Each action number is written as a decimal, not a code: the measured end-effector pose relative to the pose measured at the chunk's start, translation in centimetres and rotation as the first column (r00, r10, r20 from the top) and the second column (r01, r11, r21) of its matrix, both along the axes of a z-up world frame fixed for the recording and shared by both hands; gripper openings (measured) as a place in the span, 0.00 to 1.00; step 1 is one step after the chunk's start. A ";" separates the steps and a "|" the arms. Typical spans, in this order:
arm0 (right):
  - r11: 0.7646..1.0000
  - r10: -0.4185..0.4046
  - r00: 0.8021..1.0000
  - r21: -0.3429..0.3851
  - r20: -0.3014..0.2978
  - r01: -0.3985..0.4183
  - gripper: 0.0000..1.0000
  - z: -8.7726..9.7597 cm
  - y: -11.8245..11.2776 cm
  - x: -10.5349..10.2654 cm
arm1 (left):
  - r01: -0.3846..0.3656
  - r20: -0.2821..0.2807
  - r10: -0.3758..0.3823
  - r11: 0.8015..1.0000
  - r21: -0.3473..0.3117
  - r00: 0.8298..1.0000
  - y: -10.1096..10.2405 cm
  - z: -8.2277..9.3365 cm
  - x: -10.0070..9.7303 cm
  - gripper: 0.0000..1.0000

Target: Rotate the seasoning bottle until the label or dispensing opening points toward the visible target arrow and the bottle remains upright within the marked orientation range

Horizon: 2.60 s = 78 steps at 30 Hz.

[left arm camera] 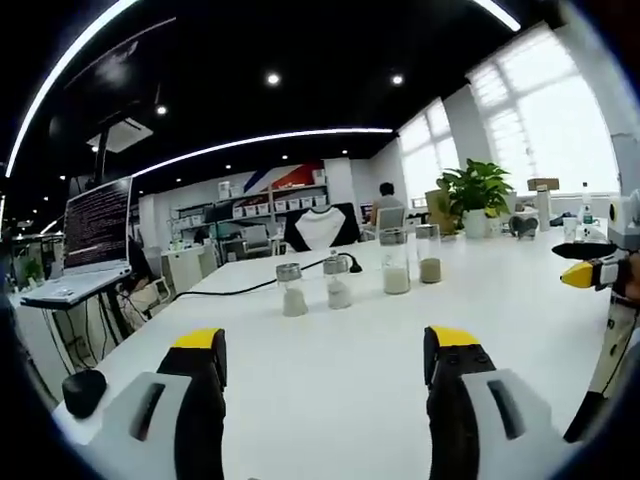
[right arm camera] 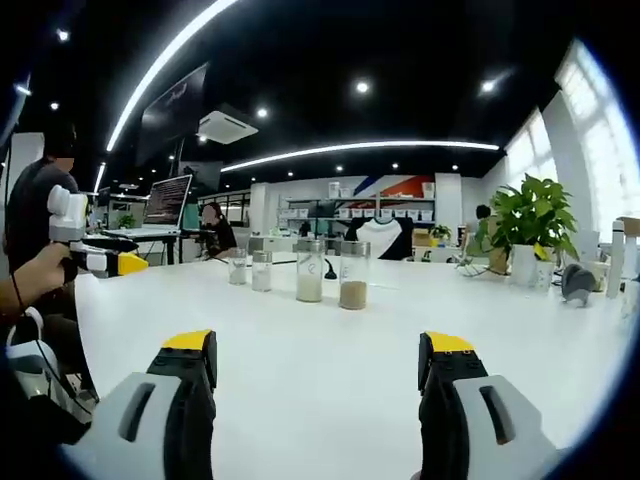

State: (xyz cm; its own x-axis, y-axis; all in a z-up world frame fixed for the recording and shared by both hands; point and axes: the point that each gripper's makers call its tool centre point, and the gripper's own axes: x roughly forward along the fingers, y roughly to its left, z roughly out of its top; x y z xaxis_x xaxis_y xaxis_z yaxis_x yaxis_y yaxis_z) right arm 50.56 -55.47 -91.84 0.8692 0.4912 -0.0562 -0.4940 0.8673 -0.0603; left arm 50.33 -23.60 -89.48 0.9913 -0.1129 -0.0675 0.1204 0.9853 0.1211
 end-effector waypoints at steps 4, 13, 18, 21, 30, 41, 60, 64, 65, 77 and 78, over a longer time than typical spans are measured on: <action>1.000 -0.003 1.000 -0.014 0.004 0.003 0.83 0.2 -0.4 0.1 | 0.020 0.006 -0.019 0.999 -0.026 1.000 -0.3 0.3 -0.1 0.87; 0.999 0.021 1.000 0.024 0.023 -0.022 0.83 1.6 0.3 -0.5 | 0.091 0.109 -0.068 0.968 -0.232 0.992 -0.4 2.2 -0.5 0.87; 0.999 0.010 1.000 0.042 0.030 -0.011 0.75 1.6 0.1 -0.4 | 0.059 0.094 -0.040 0.976 -0.210 0.995 0.5 1.8 -0.4 0.87; 0.999 0.018 1.000 0.046 0.005 -0.018 0.75 1.1 0.5 -0.1 | 0.060 0.100 -0.038 0.972 -0.227 0.994 0.5 2.0 -0.2 0.85; 0.998 0.010 1.000 0.062 0.007 -0.011 0.73 1.4 0.6 -0.6 | 0.065 0.107 -0.043 0.975 -0.212 0.993 -0.1 2.3 0.1 0.85; 0.998 0.009 1.000 0.059 -0.002 -0.008 0.73 1.2 0.3 -0.8 | 0.049 0.089 -0.032 0.979 -0.199 0.996 0.3 1.8 0.1 0.85; 0.996 0.027 1.000 0.085 -0.015 -0.025 0.71 0.8 0.5 -1.0 | 0.057 0.057 -0.047 0.980 -0.189 0.997 -0.1 0.9 0.4 0.85; 0.996 0.028 1.000 0.086 -0.004 -0.028 0.68 1.0 0.4 -1.1 | 0.052 0.052 -0.043 0.980 -0.192 0.998 0.0 0.8 0.3 0.85; 0.996 0.027 1.000 0.084 -0.003 -0.027 0.68 1.1 0.4 -1.1 | 0.052 0.052 -0.043 0.980 -0.191 0.998 0.1 0.7 0.3 0.85; 0.998 0.035 0.999 0.054 -0.005 -0.034 0.68 0.8 0.6 -0.8 | 0.037 0.038 -0.031 0.983 -0.178 0.999 0.6 0.4 0.7 0.85; 0.998 0.034 0.999 0.050 -0.001 -0.034 0.68 0.8 0.6 -0.7 | 0.036 0.036 -0.030 0.983 -0.177 0.999 0.7 0.3 0.7 0.85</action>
